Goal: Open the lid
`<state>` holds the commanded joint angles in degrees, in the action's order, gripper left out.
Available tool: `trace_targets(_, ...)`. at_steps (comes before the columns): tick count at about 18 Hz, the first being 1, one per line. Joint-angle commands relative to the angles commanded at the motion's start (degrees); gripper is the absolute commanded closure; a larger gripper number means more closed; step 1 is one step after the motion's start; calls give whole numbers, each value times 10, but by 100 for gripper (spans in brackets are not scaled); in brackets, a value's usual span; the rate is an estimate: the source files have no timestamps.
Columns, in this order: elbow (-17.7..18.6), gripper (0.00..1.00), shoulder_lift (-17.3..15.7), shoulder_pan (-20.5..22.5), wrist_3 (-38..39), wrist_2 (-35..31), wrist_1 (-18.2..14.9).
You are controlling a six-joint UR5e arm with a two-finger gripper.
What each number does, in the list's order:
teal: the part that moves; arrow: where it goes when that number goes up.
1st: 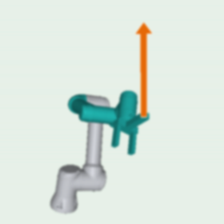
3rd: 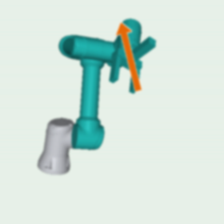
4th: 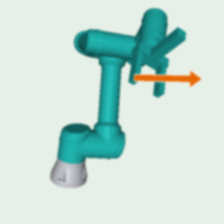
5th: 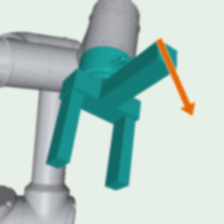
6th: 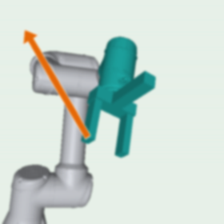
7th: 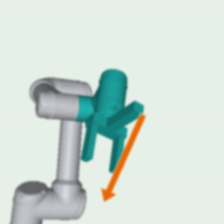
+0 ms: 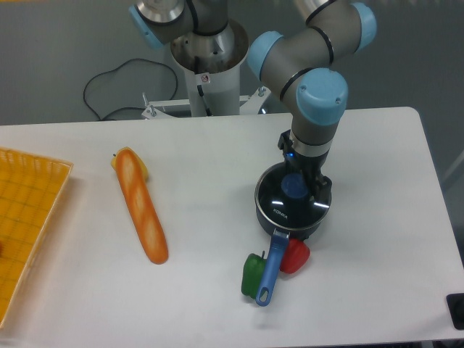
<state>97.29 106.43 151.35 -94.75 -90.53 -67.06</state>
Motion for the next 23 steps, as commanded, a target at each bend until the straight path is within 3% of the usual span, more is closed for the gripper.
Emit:
trace_targets(4, 2, 0, 1, 0, -1, 0, 3)
trace_targets(8, 14, 0, 2, -1, 0, 0, 25)
trace_targets(20, 18, 0, 8, -2, 0, -1, 29)
trace_targets(23, 21, 0, 11, -15, 2, -9, 44)
